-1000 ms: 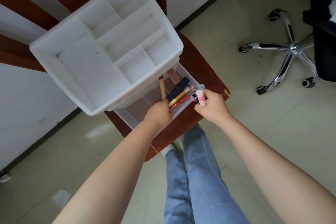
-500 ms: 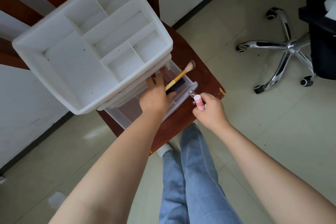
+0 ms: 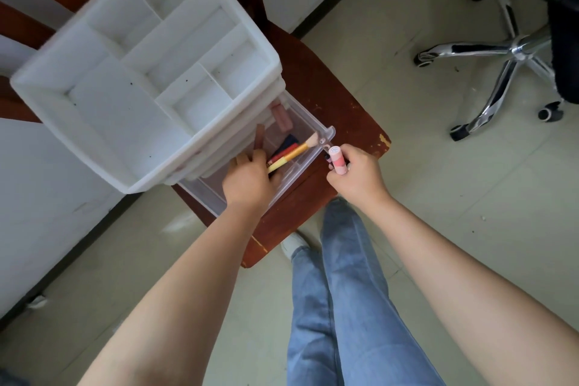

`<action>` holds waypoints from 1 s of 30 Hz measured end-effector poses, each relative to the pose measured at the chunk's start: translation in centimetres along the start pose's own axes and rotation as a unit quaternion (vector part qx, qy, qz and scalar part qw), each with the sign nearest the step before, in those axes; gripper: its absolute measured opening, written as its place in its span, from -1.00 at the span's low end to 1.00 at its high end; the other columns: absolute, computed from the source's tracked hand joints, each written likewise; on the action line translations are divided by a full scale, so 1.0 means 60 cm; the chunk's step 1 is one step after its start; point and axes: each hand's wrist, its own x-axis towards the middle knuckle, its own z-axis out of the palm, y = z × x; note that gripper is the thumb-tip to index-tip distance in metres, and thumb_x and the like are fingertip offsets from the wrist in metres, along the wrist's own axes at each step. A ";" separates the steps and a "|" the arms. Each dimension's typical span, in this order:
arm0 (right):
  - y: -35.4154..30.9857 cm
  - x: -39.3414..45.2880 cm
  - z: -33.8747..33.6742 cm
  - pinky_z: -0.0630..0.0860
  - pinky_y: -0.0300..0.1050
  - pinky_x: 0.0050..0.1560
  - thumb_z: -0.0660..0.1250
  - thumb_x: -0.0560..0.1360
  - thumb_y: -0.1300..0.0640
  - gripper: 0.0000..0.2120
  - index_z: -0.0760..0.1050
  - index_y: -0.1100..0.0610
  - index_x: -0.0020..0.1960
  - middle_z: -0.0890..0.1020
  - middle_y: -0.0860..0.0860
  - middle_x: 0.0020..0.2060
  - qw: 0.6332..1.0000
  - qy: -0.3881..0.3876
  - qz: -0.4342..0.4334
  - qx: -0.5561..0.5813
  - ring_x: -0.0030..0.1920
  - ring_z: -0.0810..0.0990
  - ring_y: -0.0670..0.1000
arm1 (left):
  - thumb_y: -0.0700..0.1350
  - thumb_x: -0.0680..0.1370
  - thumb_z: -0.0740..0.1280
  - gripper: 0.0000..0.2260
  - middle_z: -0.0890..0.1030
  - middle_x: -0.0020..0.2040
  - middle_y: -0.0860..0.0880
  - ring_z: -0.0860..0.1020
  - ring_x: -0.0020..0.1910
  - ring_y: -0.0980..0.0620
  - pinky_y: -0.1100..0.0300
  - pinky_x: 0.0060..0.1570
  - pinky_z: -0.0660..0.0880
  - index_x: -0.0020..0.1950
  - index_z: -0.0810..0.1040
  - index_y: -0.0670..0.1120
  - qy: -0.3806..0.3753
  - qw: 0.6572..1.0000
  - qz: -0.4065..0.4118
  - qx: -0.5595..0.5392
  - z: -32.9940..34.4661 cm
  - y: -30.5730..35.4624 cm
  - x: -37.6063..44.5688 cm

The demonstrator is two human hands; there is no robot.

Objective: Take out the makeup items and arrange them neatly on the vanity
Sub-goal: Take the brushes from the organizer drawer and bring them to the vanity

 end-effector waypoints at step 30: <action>-0.007 -0.003 0.002 0.36 -0.14 -0.21 0.28 0.34 0.33 -0.90 0.49 0.22 -0.16 0.60 0.14 -0.23 0.998 -0.050 0.027 0.033 -0.18 0.51 0.14 | -0.11 0.47 0.33 -0.44 0.40 0.20 -0.14 0.49 0.07 -0.13 0.15 -0.08 0.41 0.43 0.25 0.11 0.001 0.979 0.005 -0.205 -0.043 0.062 0.053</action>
